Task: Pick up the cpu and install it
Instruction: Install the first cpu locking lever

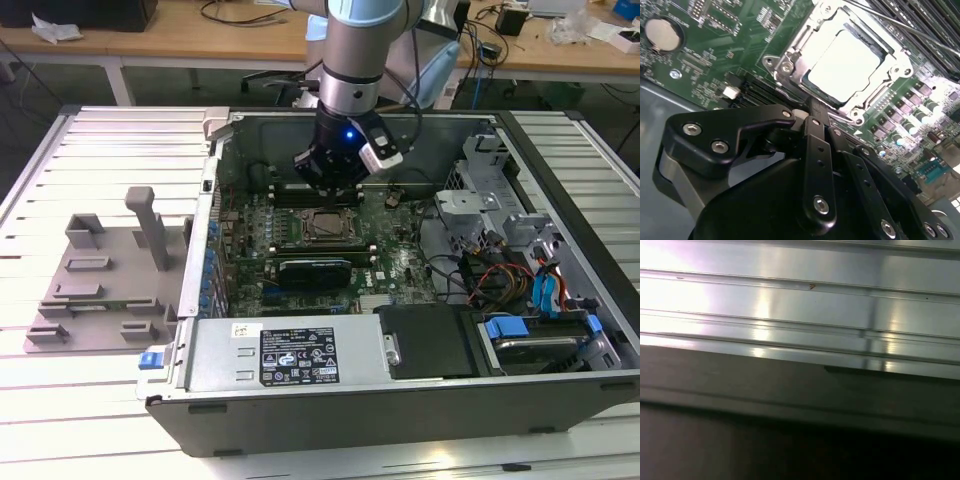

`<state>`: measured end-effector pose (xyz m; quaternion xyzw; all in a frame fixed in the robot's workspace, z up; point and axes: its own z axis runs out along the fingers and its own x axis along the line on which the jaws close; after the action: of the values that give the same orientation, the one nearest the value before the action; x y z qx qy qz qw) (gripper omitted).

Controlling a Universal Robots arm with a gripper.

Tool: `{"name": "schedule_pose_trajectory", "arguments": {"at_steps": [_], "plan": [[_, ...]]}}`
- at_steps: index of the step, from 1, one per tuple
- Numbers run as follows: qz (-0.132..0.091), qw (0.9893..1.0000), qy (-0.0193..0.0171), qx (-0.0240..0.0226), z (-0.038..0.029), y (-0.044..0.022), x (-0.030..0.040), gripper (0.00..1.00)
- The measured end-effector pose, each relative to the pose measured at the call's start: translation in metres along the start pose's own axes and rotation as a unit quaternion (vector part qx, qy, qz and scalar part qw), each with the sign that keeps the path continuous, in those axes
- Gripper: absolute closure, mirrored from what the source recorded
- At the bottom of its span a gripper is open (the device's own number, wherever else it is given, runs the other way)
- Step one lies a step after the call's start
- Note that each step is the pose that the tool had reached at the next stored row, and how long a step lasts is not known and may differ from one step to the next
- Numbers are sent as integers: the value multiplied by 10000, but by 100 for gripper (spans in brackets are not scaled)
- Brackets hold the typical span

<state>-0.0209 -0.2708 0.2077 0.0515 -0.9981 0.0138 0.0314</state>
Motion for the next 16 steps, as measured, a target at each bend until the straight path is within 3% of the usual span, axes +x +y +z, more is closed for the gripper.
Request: {"name": "schedule_pose_trajectory", "arguments": {"at_steps": [5,16], "plan": [[0,10000,6,-1,8,-9,-99,89],[0,10000,5,-1,32,-29,-117,89]]}}
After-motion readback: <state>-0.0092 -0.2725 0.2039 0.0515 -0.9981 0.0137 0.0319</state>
